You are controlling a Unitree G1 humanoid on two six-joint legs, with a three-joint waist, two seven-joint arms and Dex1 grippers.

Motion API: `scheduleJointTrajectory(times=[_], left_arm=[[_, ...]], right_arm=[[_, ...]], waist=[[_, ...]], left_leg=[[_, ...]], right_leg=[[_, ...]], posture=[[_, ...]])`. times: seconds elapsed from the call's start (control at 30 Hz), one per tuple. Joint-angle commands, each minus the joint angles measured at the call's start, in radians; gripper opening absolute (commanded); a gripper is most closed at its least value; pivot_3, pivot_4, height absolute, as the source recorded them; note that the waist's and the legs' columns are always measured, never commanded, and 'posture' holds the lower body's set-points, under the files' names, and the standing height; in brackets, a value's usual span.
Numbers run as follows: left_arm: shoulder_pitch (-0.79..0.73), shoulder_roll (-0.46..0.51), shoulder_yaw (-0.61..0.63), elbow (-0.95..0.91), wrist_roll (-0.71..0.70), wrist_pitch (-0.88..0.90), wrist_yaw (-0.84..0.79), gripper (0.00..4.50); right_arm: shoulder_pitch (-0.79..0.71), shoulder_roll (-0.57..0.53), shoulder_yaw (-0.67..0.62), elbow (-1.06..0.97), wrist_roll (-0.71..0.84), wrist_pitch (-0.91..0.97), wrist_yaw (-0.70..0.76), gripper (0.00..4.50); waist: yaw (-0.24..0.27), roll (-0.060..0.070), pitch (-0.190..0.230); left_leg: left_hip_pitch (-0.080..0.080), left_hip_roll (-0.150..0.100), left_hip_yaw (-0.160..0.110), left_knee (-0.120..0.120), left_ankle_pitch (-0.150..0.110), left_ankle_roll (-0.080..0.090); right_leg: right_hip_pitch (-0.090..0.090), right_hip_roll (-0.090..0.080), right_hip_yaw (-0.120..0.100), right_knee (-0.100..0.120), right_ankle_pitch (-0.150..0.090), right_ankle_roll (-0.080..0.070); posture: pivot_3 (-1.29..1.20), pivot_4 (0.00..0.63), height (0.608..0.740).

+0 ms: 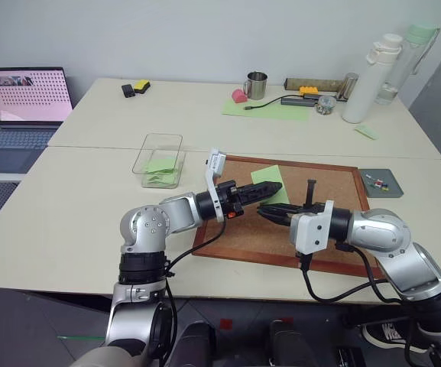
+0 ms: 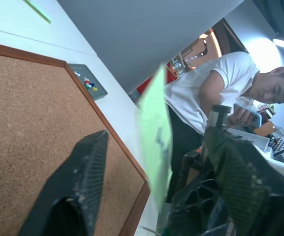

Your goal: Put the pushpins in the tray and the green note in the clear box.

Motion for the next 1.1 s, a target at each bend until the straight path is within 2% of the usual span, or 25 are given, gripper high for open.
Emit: scheduleJointTrajectory(times=[0.03,0.43,0.6,0.87,1.1], left_arm=[[-0.003,0.005,0.000,-0.036,-0.040,-0.006,-0.011,2.30],[-0.002,0.020,-0.038,-0.023,-0.020,-0.036,-0.018,0.06],[-0.009,0.024,-0.052,-0.006,0.004,-0.062,-0.006,0.06],[-0.039,0.075,-0.106,0.101,0.177,-0.244,0.003,0.06],[-0.057,0.086,-0.111,0.101,0.182,-0.271,-0.032,0.06]], right_arm=[[-0.021,0.004,-0.019,-0.010,0.006,-0.019,0.002,0.00],[-0.040,0.012,-0.020,-0.004,0.004,-0.021,0.002,0.00],[-0.043,0.012,-0.022,-0.004,0.003,-0.020,0.002,0.00],[-0.020,0.007,-0.060,-0.040,0.013,0.007,-0.020,0.00],[0.051,0.011,-0.126,-0.093,0.021,0.033,-0.058,0.00]], waist=[[0.000,0.000,0.000],[0.000,0.000,0.000],[0.000,0.000,0.000],[0.001,0.000,0.000],[0.009,0.000,0.000]], left_leg=[[0.000,0.000,0.000,0.000,0.000,0.000],[0.000,0.000,0.000,0.000,0.000,0.000],[0.000,0.000,0.000,0.000,0.000,0.000],[0.000,0.000,0.000,0.000,0.000,0.000],[-0.001,0.000,0.000,-0.001,0.000,0.000]], right_leg=[[0.000,0.000,0.000,0.000,0.000,0.000],[0.000,0.000,0.000,0.000,0.000,0.000],[0.000,0.000,0.000,0.000,0.000,0.000],[0.000,0.000,0.000,0.000,0.000,0.000],[0.000,0.000,0.000,-0.001,0.000,0.000]], posture=[[0.00,0.150,0.740],[0.00,0.150,0.740],[0.00,0.150,0.740],[0.00,0.150,0.740],[0.00,0.150,0.740]])
